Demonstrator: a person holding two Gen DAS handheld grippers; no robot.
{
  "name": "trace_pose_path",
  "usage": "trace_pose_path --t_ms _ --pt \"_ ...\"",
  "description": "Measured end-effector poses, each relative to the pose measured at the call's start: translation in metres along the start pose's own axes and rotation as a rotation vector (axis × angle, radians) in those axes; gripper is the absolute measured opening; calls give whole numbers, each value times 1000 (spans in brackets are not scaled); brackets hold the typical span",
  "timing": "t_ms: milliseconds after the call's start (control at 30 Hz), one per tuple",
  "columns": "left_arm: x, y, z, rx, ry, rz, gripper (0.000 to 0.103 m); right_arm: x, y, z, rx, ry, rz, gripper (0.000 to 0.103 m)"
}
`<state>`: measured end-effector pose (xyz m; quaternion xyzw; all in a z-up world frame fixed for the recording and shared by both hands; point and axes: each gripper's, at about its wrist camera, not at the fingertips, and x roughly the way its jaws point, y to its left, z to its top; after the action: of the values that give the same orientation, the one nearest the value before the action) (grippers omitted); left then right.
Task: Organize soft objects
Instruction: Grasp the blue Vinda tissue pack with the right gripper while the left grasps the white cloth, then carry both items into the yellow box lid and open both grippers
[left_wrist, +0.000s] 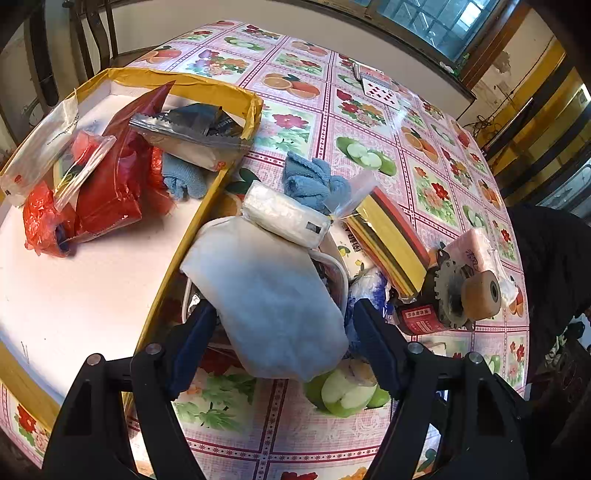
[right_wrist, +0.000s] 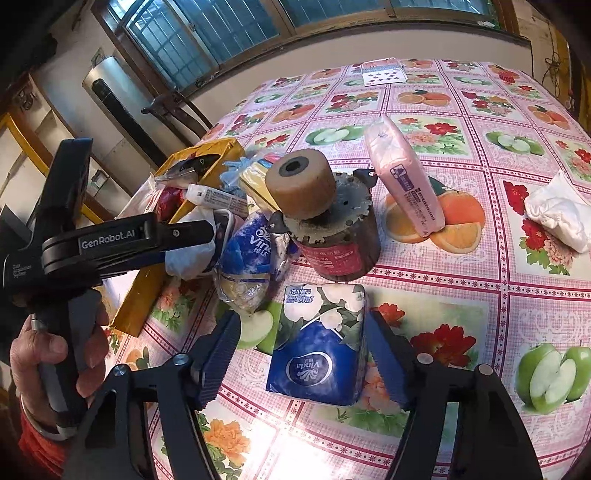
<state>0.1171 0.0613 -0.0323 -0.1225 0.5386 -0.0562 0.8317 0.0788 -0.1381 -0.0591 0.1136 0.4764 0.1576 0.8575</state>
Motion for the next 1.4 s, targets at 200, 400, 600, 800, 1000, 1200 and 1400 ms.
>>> trace_pose_path --t_ms 200,400,600,800,1000,1200,1400 --pt "-1 0 -2 21 1 3 65 9 -1 0 23 36 -37 72" --pt "-2 3 -2 18 6 -12 58 20 11 -1 -27 84 -119 72" --pt "-2 4 -3 23 11 -19 36 31 30 -5 -154 108 -269 69" --pt "-6 8 -4 32 7 -28 20 25 28 -11 -199 101 -294 56" --pt "-20 9 -12 50 -25 -34 19 14 15 -13 -139 79 -185 55" --pt "-31 5 -17 71 -30 -69 19 3 14 -18 -113 65 -127 55" --pt "-41 6 -19 91 -41 -76 19 -1 28 -18 -112 72 -66 55"
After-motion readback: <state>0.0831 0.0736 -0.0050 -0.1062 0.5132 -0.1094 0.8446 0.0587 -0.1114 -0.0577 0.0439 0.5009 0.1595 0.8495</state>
